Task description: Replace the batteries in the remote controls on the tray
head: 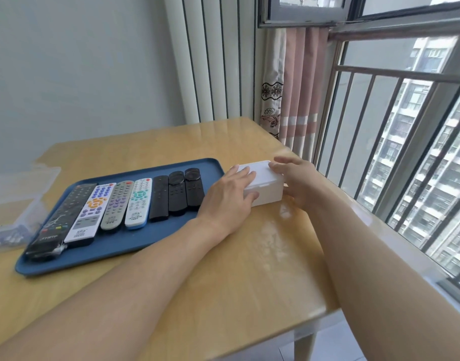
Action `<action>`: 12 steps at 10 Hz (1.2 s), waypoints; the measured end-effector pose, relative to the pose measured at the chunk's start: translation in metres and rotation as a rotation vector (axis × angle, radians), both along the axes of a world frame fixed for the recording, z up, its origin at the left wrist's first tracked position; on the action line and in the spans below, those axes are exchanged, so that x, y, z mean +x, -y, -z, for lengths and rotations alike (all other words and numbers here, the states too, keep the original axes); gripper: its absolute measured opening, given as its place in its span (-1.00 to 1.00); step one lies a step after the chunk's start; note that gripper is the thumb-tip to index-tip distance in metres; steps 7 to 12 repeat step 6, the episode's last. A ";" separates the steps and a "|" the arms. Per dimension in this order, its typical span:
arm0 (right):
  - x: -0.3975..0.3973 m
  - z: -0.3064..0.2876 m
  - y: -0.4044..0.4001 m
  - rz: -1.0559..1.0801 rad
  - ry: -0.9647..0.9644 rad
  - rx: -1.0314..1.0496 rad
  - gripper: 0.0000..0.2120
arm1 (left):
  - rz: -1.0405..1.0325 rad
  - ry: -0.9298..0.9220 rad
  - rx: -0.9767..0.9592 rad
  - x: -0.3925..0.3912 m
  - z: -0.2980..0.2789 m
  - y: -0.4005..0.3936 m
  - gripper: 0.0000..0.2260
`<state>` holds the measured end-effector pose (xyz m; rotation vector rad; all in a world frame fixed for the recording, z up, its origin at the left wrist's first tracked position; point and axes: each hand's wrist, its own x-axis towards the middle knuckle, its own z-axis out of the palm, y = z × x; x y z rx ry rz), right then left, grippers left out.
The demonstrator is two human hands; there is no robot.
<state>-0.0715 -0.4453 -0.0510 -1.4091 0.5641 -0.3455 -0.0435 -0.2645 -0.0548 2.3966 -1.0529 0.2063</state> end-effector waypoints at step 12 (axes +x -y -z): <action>0.001 -0.014 -0.018 0.197 -0.085 -0.399 -0.98 | 0.044 -0.001 0.165 0.009 -0.021 -0.042 -0.31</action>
